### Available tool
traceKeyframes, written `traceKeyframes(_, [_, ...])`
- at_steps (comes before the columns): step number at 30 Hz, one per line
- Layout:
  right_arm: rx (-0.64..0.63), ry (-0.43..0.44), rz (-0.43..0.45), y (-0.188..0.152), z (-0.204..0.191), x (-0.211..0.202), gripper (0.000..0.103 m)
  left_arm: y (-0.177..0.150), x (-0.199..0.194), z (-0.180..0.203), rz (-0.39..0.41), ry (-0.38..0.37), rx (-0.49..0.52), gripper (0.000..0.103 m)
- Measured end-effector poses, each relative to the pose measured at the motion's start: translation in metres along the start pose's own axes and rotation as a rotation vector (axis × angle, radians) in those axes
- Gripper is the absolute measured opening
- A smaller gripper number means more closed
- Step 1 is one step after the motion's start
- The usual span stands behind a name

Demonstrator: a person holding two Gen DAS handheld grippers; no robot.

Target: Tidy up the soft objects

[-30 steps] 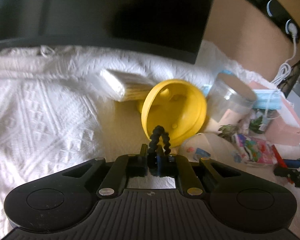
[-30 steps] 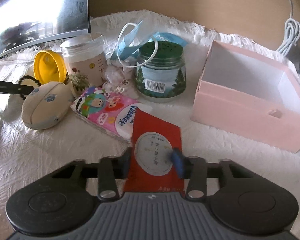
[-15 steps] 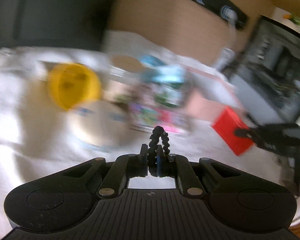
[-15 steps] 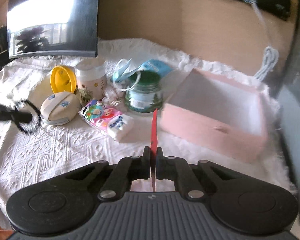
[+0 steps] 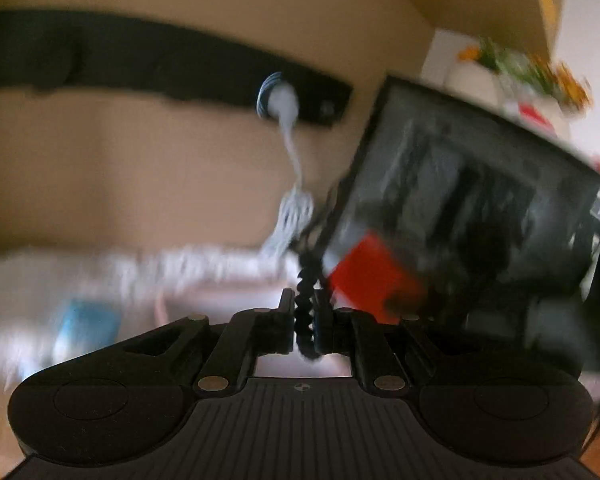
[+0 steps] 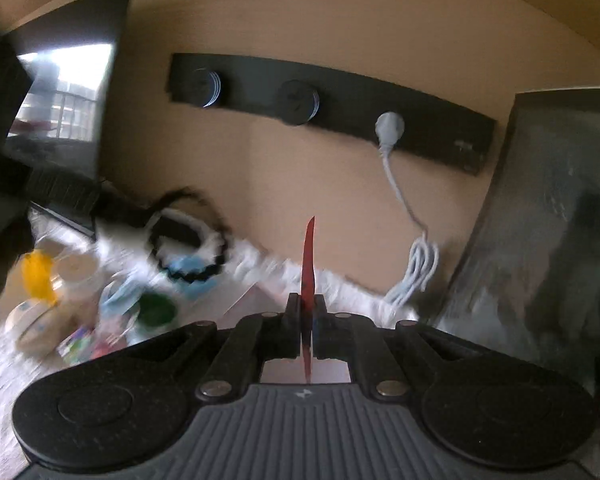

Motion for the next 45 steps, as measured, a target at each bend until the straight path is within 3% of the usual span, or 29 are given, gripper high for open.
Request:
traceKeyframes(2, [0.049,0.022,-0.022,0.001,0.013,0.021,0.021,0.026,0.027,-0.013,-0.006,-0.016,-0.074,0.012])
traceKeyframes(3, [0.089,0.011,-0.042,-0.004,0.02,0.03,0.036,0.027,0.039,-0.021,-0.012,0.003,-0.104,0.015])
traceKeyframes(4, [0.12,0.008,-0.05,-0.011,0.023,0.033,0.045,0.023,0.055,-0.026,-0.037,0.057,-0.108,0.015])
traceKeyframes(5, [0.153,0.014,-0.059,-0.021,0.025,0.034,0.047,0.012,0.074,-0.025,-0.111,0.13,-0.041,0.017])
traceKeyframes(7, [0.179,0.03,-0.099,-0.049,0.021,0.032,0.047,-0.011,0.098,-0.022,-0.196,0.201,0.06,0.017])
traceKeyframes(11, [0.138,0.045,-0.176,-0.1,-0.001,0.026,0.047,-0.038,0.097,-0.046,-0.201,0.158,-0.216,0.017])
traceKeyframes(15, [0.153,0.051,-0.216,-0.118,-0.012,0.03,0.048,-0.05,0.055,-0.06,-0.169,0.194,-0.208,0.017])
traceKeyframes(19, [0.142,0.085,-0.177,-0.108,-0.036,0.028,0.053,-0.076,-0.02,-0.093,-0.149,0.305,-0.197,0.017])
traceKeyframes(22, [0.08,0.148,-0.117,-0.084,-0.074,0.028,0.064,-0.102,-0.084,-0.118,-0.111,0.414,-0.241,0.017])
traceKeyframes(27, [0.001,0.317,-0.103,-0.042,-0.155,0.042,0.066,-0.141,-0.176,-0.176,-0.017,0.652,-0.419,0.017])
traceKeyframes(29, [-0.009,0.38,-0.106,-0.028,-0.187,0.049,0.066,-0.15,-0.201,-0.199,0.021,0.707,-0.475,0.017])
traceKeyframes(31, [-0.023,0.432,-0.089,-0.013,-0.221,0.054,0.066,-0.156,-0.218,-0.212,0.055,0.747,-0.468,0.017])
traceKeyframes(35, [-0.022,0.55,-0.101,0.02,-0.295,0.084,0.077,-0.167,-0.23,-0.226,0.05,0.747,-0.437,0.017])
traceKeyframes(38, [0.009,0.594,-0.234,0.039,-0.347,0.132,0.078,-0.175,-0.237,-0.228,0.043,0.723,-0.432,0.017])
traceKeyframes(41, [0.065,0.572,-0.409,0.046,-0.384,0.19,0.078,-0.185,-0.252,-0.224,0.064,0.686,-0.46,0.017])
traceKeyframes(45, [0.098,0.481,-0.505,0.044,-0.408,0.239,0.078,-0.205,-0.271,-0.22,0.065,0.627,-0.474,0.017])
Point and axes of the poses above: each gripper's, at about its wrist camera, not at the fingertips, and x roughly the way its jaws point, z to its right, y to its top, the point moved 4 cm from there along x, roughly the way its jaws point, and after that the axes turned 4 degrees about x, right-handed, at the moved point
